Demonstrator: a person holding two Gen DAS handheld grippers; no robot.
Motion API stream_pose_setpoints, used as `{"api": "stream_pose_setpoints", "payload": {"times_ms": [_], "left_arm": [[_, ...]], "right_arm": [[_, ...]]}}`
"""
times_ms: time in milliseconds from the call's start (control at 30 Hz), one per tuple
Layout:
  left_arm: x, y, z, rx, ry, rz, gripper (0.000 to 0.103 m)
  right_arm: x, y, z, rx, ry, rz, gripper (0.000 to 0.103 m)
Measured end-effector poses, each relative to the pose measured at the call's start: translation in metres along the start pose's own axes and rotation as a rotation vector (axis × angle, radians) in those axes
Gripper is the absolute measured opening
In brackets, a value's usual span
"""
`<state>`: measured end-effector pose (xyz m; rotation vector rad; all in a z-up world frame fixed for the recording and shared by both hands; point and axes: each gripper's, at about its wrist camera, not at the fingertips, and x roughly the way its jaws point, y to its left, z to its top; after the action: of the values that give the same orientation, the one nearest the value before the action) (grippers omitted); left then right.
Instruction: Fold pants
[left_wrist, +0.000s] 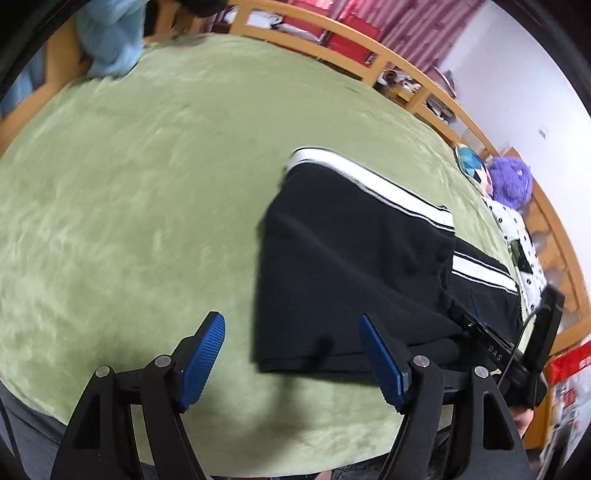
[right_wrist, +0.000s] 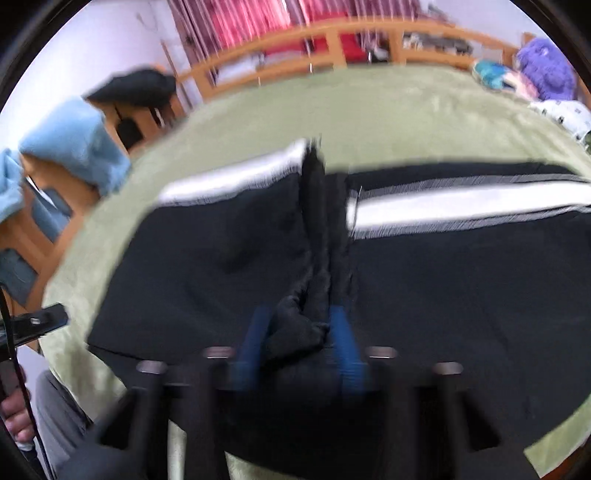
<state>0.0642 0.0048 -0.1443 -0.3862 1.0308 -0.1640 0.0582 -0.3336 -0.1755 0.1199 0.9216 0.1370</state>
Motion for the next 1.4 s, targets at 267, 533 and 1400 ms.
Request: {"api": "stream_pose_setpoints", "payload": {"times_ms": [267,533,1400], "left_arm": [[0.012,0.027,-0.001,-0.011,-0.004,-0.091,0.073],[0.036,0.032,0.003,0.007,0.056,-0.099,0.073],[0.055,0.019,0.028,0.035,0.087,-0.121,0.073]], "right_arm": [[-0.062,-0.028,-0.016,0.154,-0.099,0.141,0.016],[-0.043,-0.012,-0.015,0.093,-0.005,0.087,0.045],[0.025,-0.076,0.088,0.168,-0.009,0.186,0.015]]}}
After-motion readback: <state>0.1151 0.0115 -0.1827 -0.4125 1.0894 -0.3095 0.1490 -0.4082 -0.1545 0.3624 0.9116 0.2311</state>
